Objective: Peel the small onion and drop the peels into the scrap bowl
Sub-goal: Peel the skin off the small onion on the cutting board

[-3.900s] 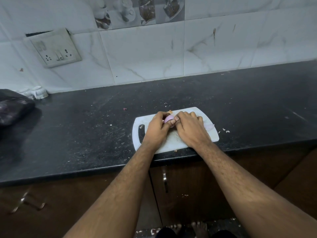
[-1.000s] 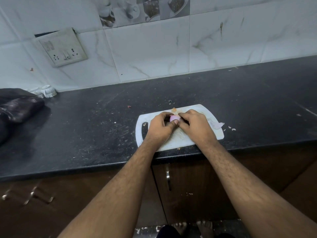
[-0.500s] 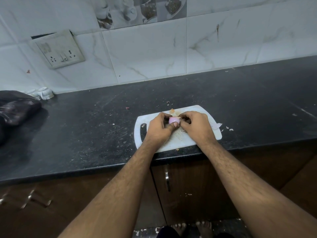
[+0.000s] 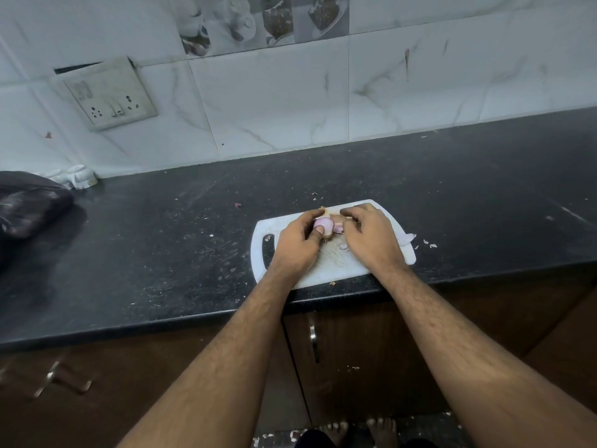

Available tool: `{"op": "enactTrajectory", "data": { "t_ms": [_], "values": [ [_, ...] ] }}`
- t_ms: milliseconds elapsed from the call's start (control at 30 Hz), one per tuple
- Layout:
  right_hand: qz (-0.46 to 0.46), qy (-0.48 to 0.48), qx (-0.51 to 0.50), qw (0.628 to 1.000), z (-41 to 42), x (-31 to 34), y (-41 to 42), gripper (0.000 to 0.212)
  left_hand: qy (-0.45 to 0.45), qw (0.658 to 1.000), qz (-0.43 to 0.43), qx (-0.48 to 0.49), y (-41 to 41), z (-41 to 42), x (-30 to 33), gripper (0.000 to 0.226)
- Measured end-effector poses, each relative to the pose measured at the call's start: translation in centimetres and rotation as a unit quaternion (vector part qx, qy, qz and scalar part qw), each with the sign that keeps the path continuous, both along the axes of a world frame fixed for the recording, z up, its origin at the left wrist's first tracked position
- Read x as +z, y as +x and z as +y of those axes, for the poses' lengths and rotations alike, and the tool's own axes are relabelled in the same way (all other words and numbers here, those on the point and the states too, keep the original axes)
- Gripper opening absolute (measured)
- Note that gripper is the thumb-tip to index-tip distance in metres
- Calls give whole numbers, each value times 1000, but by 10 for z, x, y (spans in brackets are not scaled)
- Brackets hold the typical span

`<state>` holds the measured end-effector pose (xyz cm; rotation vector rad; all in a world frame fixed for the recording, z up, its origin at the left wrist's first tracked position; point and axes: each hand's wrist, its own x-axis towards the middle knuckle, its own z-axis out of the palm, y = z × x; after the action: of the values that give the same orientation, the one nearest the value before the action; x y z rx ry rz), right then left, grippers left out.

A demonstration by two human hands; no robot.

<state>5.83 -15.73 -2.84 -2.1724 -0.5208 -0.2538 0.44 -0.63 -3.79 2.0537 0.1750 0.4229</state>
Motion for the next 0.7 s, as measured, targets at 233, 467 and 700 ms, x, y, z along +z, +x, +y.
{"op": "enactTrajectory", "data": {
  "t_ms": [233, 467, 700],
  "values": [
    [-29, -55, 47, 997, 1, -2, -1, 29, -53, 998, 2, 15, 1, -1, 0, 25],
    [-15, -37, 81, 996, -2, 1, -4, 28, -73, 997, 6, 13, 1, 3, -3, 22],
    [18, 11, 86, 996, -6, 3, -5, 26, -119, 993, 13, -17, -1, 7, -5, 24]
  ]
}}
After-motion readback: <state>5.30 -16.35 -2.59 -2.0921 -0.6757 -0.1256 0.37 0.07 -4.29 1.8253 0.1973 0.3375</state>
